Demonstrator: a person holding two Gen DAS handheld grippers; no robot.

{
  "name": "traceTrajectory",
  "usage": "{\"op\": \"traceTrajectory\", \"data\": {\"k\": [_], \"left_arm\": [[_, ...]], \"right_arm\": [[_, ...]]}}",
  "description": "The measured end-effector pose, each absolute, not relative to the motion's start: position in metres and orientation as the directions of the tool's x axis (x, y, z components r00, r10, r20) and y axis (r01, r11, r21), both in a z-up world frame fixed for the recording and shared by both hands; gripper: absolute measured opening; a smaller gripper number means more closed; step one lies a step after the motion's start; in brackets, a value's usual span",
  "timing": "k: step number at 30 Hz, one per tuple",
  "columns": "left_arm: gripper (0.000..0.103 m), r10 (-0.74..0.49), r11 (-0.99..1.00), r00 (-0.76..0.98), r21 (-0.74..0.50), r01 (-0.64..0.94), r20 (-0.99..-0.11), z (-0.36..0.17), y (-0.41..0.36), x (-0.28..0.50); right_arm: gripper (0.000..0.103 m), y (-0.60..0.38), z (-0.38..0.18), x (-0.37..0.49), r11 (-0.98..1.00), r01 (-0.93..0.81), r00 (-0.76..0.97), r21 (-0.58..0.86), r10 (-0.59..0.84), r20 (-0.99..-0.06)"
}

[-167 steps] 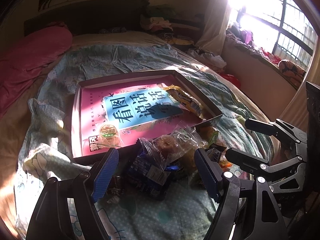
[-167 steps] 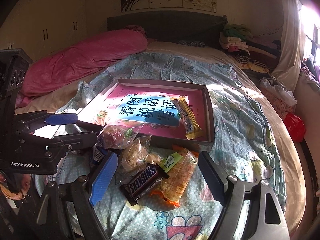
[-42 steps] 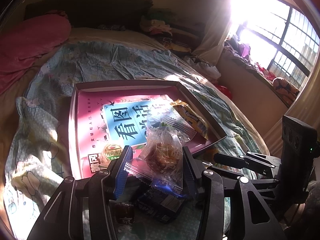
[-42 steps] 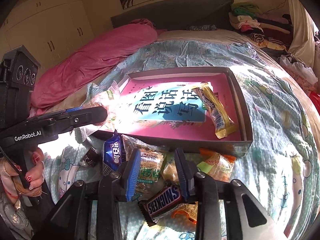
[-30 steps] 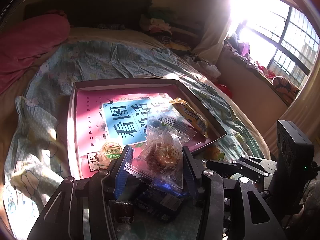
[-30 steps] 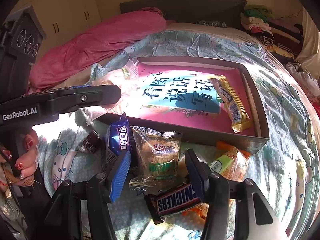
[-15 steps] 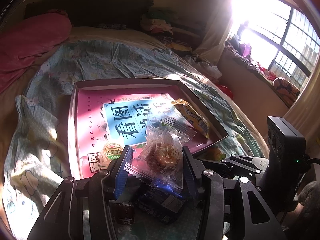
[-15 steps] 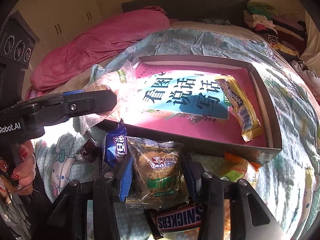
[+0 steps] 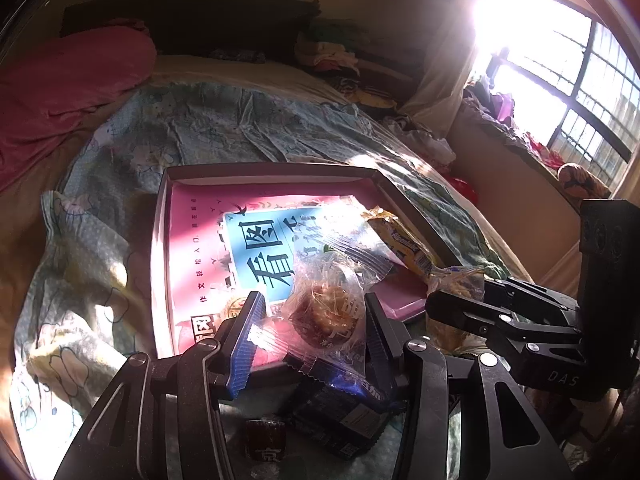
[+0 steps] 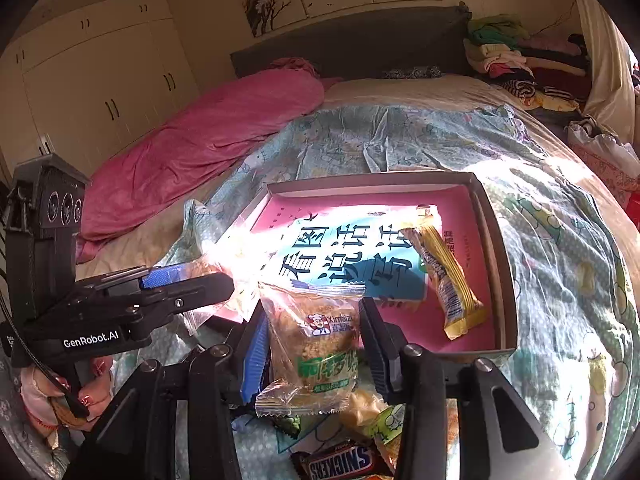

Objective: Organize snacks
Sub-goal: 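Lift both held snacks toward the pink tray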

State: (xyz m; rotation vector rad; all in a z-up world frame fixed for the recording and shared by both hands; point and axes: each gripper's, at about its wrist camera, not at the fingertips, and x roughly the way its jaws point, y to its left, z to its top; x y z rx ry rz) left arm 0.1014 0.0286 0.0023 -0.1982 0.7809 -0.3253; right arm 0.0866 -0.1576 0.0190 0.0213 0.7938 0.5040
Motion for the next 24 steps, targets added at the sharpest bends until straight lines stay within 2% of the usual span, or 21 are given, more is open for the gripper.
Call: {"op": "traceTrajectory", "data": {"k": [15,24], "left_arm": [[0.051,-0.308,0.951,0.677,-0.234,0.202,-0.668,-0.006,0.023,0.122],[0.051,-0.312,0.950,0.661,-0.230,0.210,-0.683,-0.013,0.016,0.132]], "right_arm": [[0.044,-0.170,0.019,0.121,0.912,-0.335,0.629,0.237,0.404,-0.664],[0.042,-0.160,0.011,0.135,0.930,-0.318,0.635,0.183,0.352,-0.688]]}}
